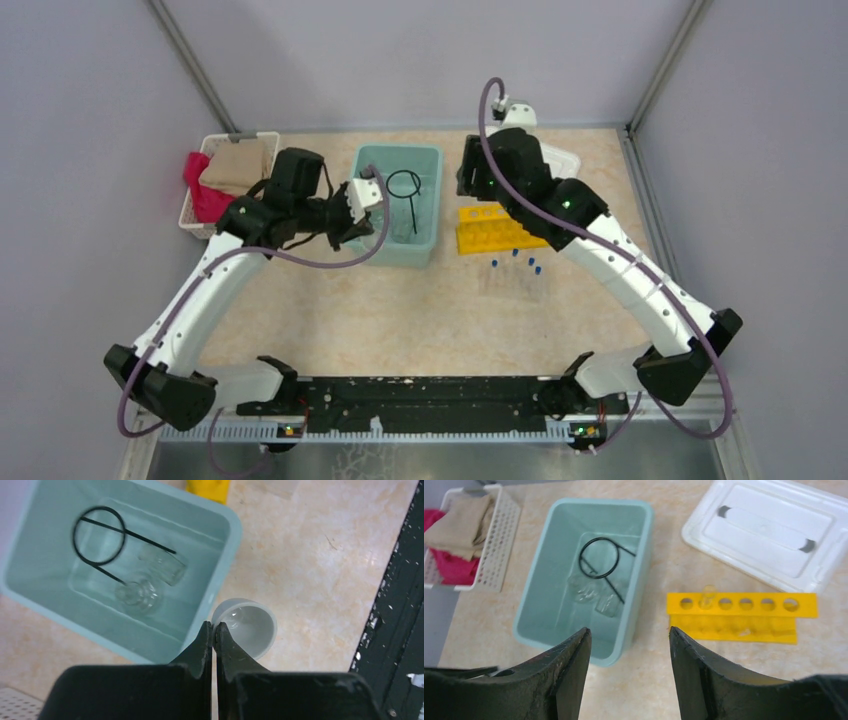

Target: Organize the chemistry lab equipment

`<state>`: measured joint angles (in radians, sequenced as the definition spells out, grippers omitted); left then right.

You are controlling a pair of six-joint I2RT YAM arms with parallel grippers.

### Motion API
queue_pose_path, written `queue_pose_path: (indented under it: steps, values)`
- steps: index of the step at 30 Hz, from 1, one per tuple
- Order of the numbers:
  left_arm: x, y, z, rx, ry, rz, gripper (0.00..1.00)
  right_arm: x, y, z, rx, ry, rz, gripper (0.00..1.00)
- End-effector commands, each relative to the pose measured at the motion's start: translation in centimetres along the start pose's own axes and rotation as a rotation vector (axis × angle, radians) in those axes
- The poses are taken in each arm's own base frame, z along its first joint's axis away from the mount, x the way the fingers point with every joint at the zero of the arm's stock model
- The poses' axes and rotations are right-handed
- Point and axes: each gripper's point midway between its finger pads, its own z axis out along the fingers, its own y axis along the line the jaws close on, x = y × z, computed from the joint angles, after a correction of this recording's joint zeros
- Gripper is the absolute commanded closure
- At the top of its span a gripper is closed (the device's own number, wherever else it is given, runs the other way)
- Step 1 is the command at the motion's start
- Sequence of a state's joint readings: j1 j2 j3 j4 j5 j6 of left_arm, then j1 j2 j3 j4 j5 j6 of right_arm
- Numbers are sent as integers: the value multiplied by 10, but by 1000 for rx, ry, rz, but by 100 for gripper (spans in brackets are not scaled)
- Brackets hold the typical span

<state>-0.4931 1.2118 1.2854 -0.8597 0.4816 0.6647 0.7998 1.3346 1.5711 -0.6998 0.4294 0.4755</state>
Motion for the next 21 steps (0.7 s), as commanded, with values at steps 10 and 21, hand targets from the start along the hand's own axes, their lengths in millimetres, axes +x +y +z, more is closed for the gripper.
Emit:
queue_pose_path:
  steps: [10, 21]
  values:
    - [0, 113, 55, -183, 111, -52, 100, -32, -117, 0, 253, -64, 253, 29]
    - [82, 111, 113, -92, 249, -191, 100, -2, -224, 37, 507, 43, 452, 9]
